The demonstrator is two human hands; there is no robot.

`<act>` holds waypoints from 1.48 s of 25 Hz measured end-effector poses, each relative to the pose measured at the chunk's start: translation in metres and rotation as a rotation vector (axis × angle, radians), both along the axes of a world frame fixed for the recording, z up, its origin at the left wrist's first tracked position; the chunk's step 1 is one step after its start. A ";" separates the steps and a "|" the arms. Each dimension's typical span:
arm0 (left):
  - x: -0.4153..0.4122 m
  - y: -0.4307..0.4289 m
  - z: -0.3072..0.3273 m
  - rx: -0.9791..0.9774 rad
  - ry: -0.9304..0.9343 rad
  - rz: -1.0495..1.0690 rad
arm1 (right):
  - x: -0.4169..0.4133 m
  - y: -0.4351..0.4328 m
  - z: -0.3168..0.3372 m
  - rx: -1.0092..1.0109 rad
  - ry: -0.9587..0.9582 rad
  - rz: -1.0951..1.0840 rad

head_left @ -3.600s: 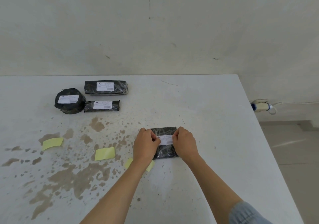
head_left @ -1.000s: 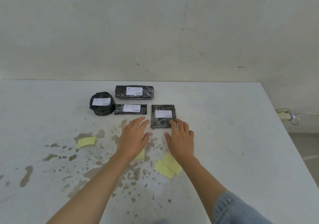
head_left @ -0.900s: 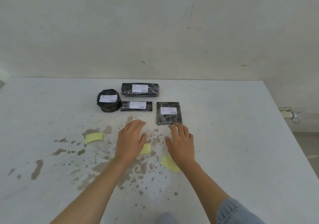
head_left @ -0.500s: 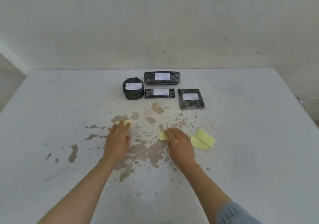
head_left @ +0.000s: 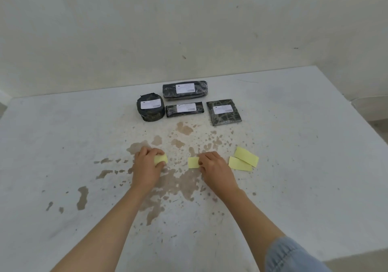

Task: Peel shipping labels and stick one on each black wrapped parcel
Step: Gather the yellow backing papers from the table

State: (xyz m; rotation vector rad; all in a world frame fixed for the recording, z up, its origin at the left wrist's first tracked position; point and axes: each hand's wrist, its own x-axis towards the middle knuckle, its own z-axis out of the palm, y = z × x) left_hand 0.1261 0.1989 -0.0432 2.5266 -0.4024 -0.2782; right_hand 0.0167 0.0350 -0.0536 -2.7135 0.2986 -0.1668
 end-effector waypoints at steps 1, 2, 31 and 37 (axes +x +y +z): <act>0.001 -0.001 0.000 -0.021 0.028 0.014 | 0.003 0.000 0.004 0.009 0.029 0.008; 0.001 -0.002 0.001 -0.041 0.050 0.024 | 0.006 0.000 0.006 0.005 0.057 0.021; -0.071 -0.084 0.028 -0.726 0.517 0.438 | 0.000 -0.033 0.037 0.652 0.103 -0.202; -0.076 -0.117 0.017 -0.664 0.545 0.483 | -0.044 -0.080 0.017 0.238 0.016 -0.387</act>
